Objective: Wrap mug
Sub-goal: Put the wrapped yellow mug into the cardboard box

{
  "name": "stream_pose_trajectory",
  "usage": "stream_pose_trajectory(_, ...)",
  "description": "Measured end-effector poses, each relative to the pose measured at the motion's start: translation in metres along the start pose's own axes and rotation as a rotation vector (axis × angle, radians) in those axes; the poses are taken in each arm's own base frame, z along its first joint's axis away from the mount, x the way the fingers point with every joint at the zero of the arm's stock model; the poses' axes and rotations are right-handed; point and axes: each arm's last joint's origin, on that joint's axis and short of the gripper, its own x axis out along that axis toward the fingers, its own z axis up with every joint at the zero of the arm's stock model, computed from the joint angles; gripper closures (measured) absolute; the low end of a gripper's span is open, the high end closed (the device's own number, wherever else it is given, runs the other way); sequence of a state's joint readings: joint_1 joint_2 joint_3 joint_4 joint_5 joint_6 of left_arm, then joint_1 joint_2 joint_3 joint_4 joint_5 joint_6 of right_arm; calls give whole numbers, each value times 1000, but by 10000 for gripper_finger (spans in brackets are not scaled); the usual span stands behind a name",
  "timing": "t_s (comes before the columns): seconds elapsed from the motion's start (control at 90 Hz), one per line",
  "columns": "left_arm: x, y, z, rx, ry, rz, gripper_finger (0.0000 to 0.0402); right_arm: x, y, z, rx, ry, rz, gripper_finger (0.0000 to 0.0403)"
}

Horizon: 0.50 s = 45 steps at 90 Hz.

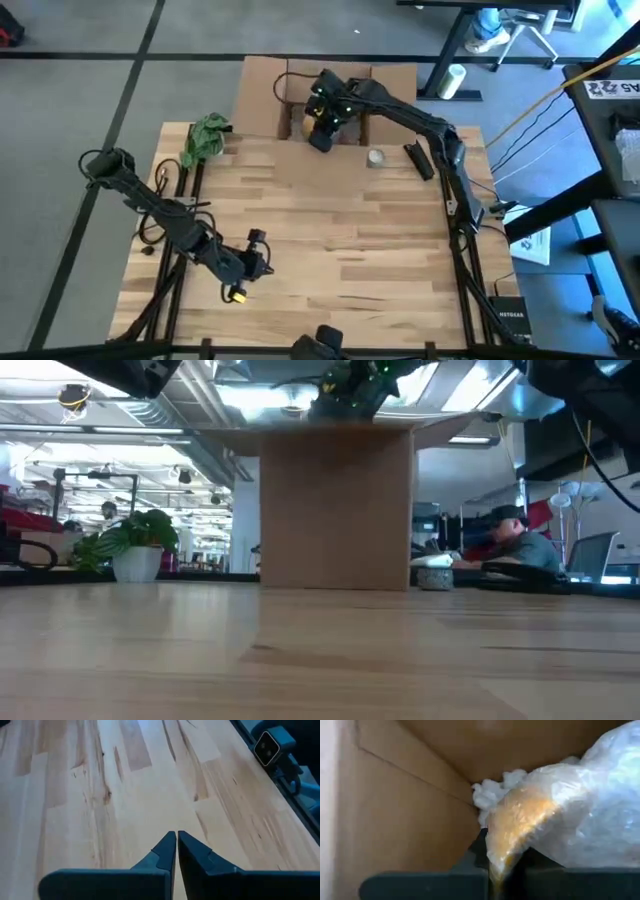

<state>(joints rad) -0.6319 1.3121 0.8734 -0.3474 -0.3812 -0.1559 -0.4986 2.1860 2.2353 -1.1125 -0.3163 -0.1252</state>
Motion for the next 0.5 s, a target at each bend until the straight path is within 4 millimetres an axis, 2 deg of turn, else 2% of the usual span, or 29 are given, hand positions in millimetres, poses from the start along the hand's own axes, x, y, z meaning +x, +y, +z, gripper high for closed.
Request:
stream_pose_trajectory(0.1,0,0,0,-1,-1,-1,402,8,-5,-1,24,9,54,402)
stream_pose_trajectory(0.5,0,0,0,2,-1,-5,402,8,-13,-1,84,-8,72,402)
